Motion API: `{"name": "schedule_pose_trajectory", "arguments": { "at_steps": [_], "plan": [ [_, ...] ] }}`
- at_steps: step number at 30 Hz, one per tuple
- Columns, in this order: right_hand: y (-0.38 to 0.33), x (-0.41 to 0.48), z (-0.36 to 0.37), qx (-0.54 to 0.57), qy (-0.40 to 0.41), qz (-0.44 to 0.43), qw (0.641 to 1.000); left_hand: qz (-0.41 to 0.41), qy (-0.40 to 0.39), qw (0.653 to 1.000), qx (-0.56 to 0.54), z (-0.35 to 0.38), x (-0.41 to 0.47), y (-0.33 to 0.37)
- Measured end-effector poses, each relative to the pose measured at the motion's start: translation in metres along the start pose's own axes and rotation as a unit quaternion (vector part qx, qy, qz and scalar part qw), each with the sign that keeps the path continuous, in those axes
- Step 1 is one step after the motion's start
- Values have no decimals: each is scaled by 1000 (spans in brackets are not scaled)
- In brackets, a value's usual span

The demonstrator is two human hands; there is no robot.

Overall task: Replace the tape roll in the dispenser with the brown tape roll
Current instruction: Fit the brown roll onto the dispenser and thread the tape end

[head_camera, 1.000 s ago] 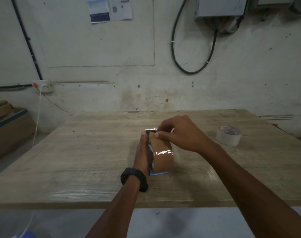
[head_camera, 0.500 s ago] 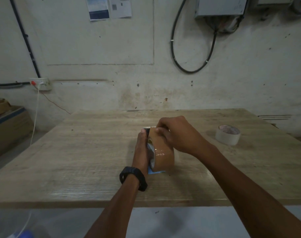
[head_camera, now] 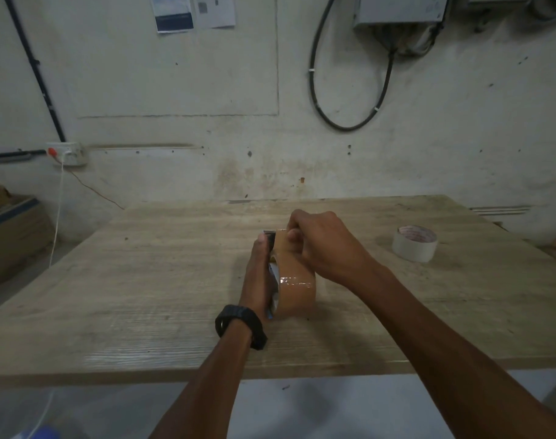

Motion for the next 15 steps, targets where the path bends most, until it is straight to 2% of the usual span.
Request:
{"name": "schedule_pose_trajectory", "arguments": {
  "at_steps": [9,15],
  "plan": [
    [7,3,-6,2,21,27,999,40,-19,999,9,4,-5,9],
    [12,9,-21,35,52,40,997,20,4,999,25,2,-5,10]
  ]
}}
Point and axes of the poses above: each hand's wrist, its own x-axis towards the middle knuckle, its own z-axis out of the palm, y = z × x, the point moved 8 cm from there along x, towards the middle knuckle, and after that the axes turned 4 degrees about y, right-handed, at the moved point
